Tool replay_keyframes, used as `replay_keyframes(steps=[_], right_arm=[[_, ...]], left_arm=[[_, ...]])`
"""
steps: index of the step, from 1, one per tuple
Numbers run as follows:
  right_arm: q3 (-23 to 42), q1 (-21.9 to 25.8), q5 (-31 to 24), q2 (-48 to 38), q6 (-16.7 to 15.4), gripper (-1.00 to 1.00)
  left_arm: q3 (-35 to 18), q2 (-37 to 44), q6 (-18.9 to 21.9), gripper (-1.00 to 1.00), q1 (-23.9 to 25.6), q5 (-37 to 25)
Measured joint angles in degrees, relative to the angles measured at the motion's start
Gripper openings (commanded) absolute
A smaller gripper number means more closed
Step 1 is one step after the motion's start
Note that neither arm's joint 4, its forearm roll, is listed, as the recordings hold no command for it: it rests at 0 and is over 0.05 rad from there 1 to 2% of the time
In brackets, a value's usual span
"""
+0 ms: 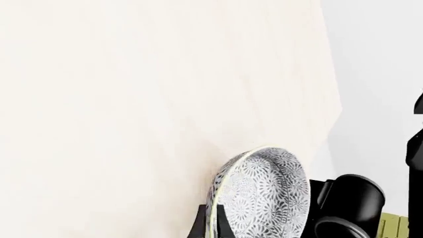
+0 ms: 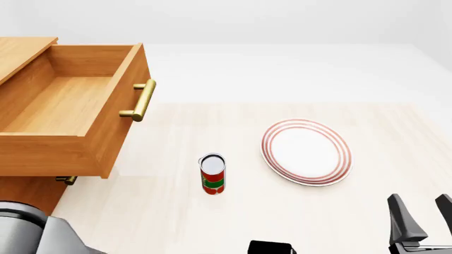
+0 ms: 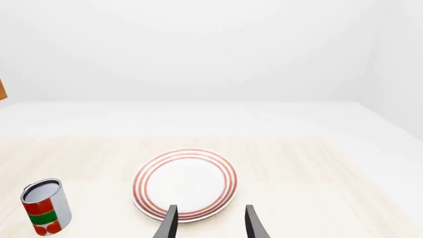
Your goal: Put the bowl in the top drawer of the cabinet.
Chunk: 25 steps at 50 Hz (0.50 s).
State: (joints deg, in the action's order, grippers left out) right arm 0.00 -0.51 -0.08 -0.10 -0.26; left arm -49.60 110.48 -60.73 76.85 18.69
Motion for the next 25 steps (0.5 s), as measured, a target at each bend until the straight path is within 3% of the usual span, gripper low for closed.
replay_keyframes(steps=[25], right_arm=[[0.0, 0.0, 0.0, 0.0, 0.0, 1.00]], left_arm=[[-6.2, 0.2, 6.2, -1.00, -4.6, -8.0]])
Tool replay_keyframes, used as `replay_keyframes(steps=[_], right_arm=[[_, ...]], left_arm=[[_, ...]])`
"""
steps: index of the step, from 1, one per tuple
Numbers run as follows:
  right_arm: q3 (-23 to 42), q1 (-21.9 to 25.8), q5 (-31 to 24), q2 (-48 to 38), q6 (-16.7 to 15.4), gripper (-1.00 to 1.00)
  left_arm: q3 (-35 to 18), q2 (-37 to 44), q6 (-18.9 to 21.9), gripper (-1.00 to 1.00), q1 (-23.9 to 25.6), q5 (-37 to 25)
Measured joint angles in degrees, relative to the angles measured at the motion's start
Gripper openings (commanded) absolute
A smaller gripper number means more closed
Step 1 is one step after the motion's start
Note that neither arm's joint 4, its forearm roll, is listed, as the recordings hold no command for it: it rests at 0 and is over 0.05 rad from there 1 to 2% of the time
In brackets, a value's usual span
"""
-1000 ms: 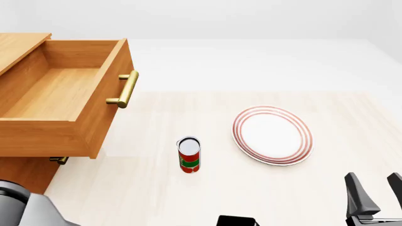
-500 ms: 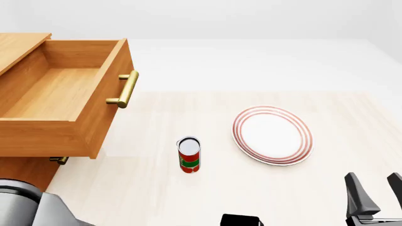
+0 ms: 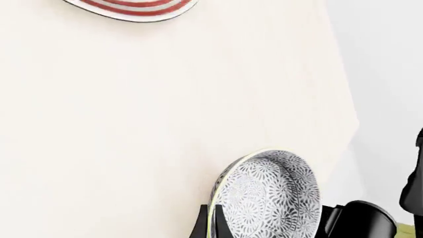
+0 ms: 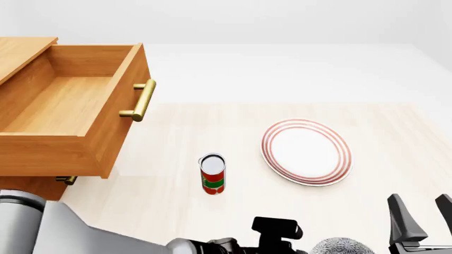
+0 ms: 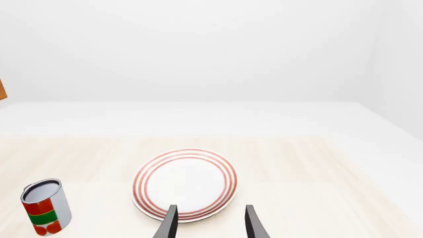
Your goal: Put the bowl in the top drawer of the cabinet.
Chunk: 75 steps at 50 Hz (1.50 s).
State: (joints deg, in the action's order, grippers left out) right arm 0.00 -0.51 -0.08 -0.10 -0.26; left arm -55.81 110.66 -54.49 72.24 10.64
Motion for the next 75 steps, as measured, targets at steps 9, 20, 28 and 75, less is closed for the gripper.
replay_keyframes(steps=[9, 20, 28, 75], right_arm=[[0.0, 0.0, 0.0, 0.0, 0.0, 1.00], [0.0, 0.0, 0.0, 0.0, 0.0, 1.00], [0.0, 0.0, 0.0, 0.0, 0.0, 1.00], [0.0, 0.0, 0.0, 0.0, 0.0, 1.00]], left_arm=[[-2.9, -2.0, 4.9, -1.00, -2.3, -4.3], [-4.5, -4.0, 8.1, -1.00, -3.8, -7.7], [-5.4, -4.7, 9.4, -1.00, -5.1, -9.4], [-9.9, -13.0, 15.4, -1.00, -13.1, -20.7]])
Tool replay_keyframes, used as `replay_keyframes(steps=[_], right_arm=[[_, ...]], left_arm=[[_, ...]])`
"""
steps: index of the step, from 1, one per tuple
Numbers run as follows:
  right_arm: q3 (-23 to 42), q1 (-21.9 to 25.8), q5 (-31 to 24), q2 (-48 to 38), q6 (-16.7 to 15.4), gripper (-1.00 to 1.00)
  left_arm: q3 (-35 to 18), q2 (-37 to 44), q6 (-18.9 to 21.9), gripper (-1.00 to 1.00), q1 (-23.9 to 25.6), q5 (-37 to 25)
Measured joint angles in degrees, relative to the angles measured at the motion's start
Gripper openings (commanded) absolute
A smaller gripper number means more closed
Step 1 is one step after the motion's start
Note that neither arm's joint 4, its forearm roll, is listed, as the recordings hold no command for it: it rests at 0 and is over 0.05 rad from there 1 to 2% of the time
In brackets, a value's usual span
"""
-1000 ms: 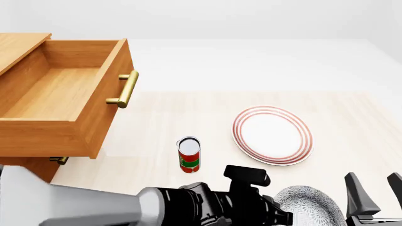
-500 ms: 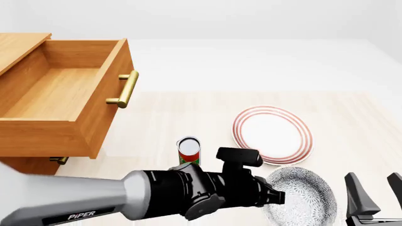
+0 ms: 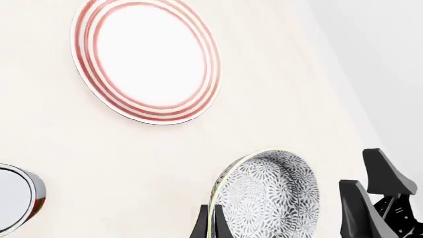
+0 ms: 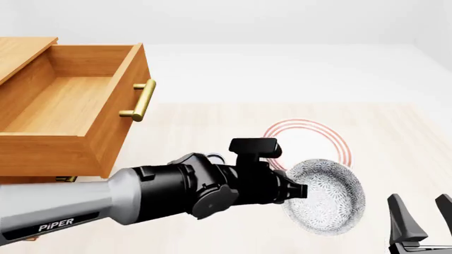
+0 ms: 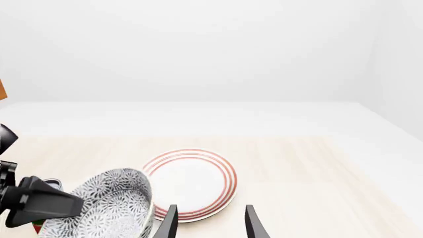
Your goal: Put the bowl in the top drawer of the cabinet.
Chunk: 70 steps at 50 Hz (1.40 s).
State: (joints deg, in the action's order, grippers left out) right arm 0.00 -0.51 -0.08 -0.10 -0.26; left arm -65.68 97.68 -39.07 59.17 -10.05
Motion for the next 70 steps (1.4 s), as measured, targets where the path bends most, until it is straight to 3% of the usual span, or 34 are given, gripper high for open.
replay_keyframes(steps=[70], right_arm=[[0.0, 0.0, 0.0, 0.0, 0.0, 1.00]], left_arm=[[-11.4, -11.0, 8.7, -1.00, -11.2, -16.4]])
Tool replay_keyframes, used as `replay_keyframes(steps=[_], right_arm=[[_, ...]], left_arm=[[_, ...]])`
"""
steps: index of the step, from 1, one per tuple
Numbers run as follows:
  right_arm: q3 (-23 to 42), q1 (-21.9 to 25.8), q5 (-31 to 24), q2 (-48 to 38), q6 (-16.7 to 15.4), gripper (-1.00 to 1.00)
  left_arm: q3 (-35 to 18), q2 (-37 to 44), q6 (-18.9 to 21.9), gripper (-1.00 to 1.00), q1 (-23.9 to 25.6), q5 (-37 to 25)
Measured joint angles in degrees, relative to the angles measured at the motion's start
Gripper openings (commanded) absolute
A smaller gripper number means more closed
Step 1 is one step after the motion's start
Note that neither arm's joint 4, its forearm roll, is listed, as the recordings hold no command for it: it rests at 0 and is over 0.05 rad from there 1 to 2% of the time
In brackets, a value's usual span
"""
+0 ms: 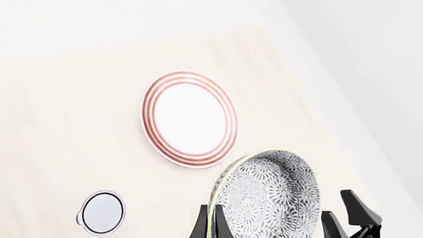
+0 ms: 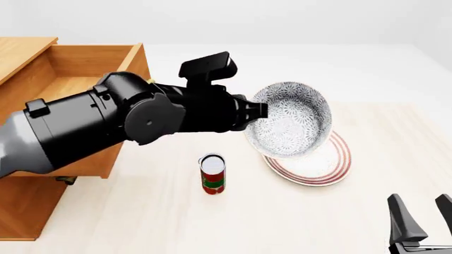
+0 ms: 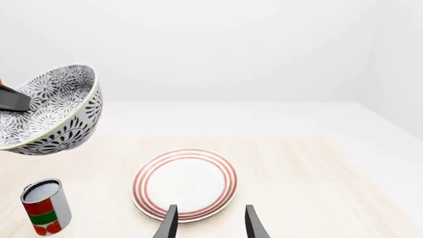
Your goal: Put the bowl in the top drawer of the cabinet.
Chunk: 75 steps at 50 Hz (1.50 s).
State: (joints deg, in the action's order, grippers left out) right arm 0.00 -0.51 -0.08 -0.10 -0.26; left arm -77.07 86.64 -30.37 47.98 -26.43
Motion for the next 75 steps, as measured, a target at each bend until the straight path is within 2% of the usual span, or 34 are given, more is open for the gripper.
replay_keyframes(steps=[75], right_arm=[[0.0, 0.0, 0.0, 0.0, 0.0, 1.00]], left_arm=[[-9.8, -9.3, 8.3, -1.00, -14.5, -13.3]])
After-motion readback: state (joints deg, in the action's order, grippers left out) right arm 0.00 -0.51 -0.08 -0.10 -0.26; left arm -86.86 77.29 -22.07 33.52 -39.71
